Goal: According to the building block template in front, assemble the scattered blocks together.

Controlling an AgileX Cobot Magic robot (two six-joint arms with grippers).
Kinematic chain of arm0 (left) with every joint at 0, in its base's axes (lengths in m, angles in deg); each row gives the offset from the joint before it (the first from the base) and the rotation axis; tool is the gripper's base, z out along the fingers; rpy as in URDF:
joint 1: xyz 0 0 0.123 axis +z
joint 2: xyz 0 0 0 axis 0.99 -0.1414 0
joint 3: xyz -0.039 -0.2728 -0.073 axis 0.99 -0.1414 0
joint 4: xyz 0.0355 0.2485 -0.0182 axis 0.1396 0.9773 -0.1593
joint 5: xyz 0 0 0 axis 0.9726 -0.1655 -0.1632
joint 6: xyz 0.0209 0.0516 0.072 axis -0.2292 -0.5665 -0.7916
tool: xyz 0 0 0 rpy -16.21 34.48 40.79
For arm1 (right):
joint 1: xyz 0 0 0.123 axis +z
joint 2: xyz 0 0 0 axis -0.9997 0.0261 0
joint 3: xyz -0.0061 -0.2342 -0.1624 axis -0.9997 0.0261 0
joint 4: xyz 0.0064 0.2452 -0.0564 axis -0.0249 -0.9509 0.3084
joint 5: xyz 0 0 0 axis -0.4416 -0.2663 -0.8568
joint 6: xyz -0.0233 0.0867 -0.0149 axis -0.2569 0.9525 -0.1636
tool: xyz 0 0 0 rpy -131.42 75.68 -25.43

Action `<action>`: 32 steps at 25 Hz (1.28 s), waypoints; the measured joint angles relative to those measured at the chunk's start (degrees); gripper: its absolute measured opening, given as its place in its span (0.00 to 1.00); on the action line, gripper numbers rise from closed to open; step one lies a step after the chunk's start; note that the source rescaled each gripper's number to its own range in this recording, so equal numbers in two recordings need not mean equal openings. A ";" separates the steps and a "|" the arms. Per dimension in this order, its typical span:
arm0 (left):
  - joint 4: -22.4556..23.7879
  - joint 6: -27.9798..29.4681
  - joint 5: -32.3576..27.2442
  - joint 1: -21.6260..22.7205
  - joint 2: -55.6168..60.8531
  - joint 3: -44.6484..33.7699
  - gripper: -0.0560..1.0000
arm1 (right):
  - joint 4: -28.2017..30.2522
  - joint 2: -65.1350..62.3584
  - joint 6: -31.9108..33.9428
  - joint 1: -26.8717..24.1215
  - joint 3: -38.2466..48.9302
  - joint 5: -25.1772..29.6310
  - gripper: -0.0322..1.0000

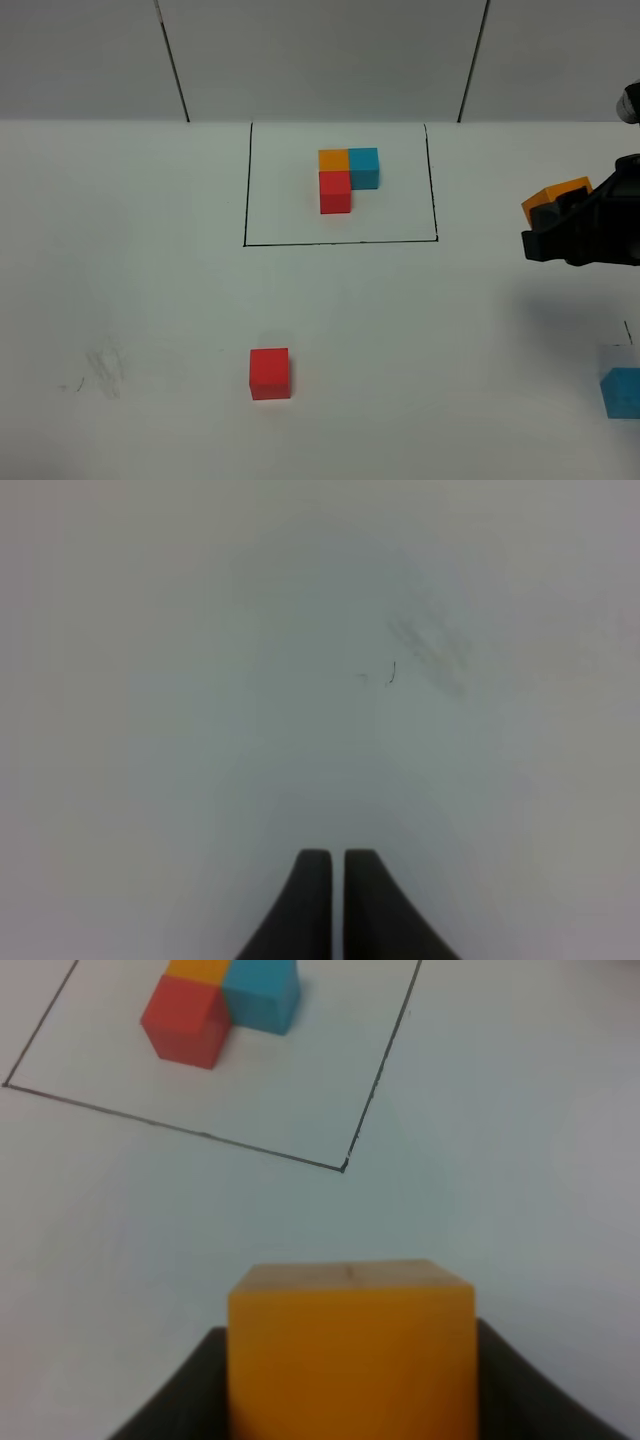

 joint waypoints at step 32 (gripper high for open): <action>0.00 0.00 0.00 0.00 0.00 0.00 0.05 | -4.13 17.98 6.94 16.66 -5.02 -14.94 0.52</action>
